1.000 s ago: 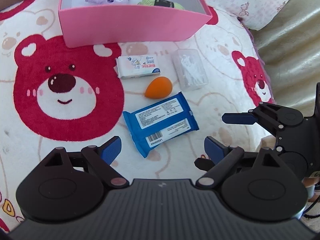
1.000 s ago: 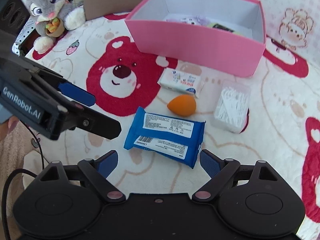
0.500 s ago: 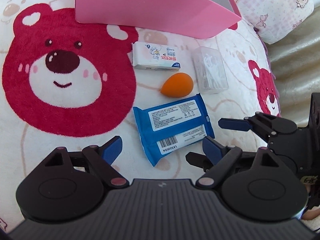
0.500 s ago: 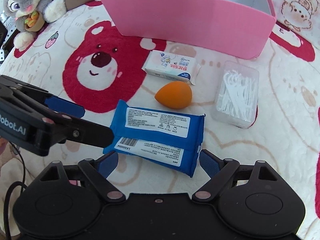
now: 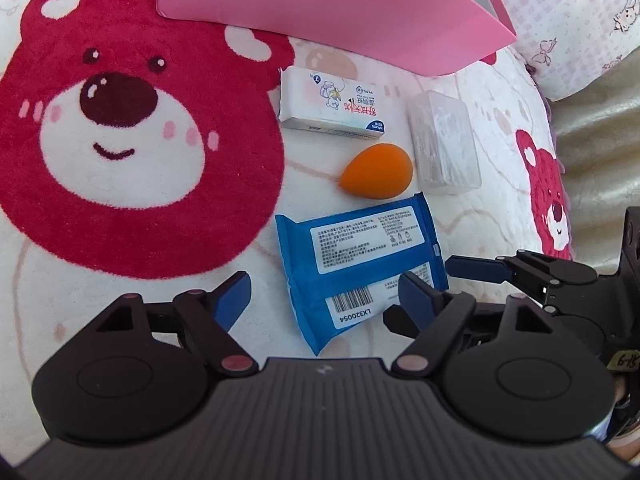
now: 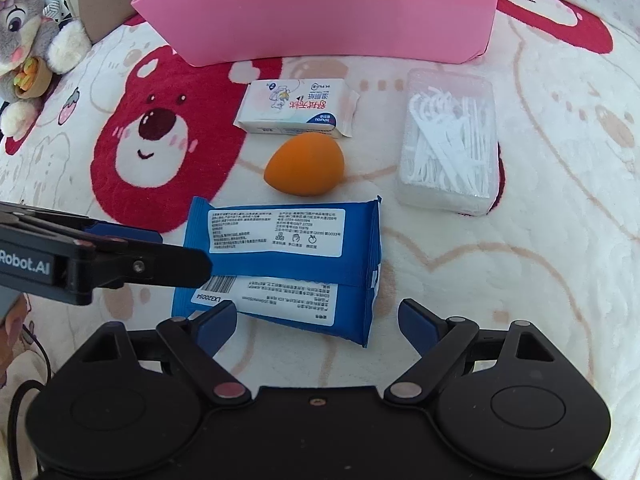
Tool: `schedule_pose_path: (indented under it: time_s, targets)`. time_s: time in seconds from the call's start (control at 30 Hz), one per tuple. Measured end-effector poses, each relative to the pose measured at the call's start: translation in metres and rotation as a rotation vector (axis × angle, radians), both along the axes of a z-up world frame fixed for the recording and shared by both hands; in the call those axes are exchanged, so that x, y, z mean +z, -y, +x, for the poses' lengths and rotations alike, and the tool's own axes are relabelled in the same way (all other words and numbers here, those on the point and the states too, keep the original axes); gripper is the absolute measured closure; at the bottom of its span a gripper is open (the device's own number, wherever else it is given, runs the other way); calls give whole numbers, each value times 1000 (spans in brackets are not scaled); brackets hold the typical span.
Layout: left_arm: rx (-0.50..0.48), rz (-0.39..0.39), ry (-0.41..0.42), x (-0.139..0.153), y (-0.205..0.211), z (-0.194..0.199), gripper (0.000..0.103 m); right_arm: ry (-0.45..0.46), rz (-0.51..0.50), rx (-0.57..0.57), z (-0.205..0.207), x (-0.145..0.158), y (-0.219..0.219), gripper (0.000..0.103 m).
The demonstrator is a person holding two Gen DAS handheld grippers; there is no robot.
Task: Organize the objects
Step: 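Close the left tool on the blue wet-wipes pack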
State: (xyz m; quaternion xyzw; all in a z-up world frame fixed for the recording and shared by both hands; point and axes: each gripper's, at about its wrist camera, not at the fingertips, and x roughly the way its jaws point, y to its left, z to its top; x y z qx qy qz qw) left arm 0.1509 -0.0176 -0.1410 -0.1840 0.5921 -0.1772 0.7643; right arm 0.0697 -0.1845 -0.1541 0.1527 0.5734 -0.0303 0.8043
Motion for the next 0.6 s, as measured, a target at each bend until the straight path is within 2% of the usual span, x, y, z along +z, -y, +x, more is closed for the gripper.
schedule_pose_path:
  time_s: [0.23,0.27,0.3,0.4,0.5,0.6]
  targets:
    - [38,-64,-26,-15,6,2,31,23,37,-2,0,-1,3,20]
    - [46,-60,-23,-16,7,2,36,28,47,1,0,-2,2,22]
    - [49,-50,-19,-16,8,3,41,30,54,3,0,-2,2,23]
    - [56,-21,-10,-18,10,3,49,37,55,8,1,-2,-1,27]
    - [19,28,27,-14,15,1,52,45,61,-7,0,-2,1,33]
    - [-18,90,80,-9,23,-2,53,42,59,-13,-1,-3,1,33]
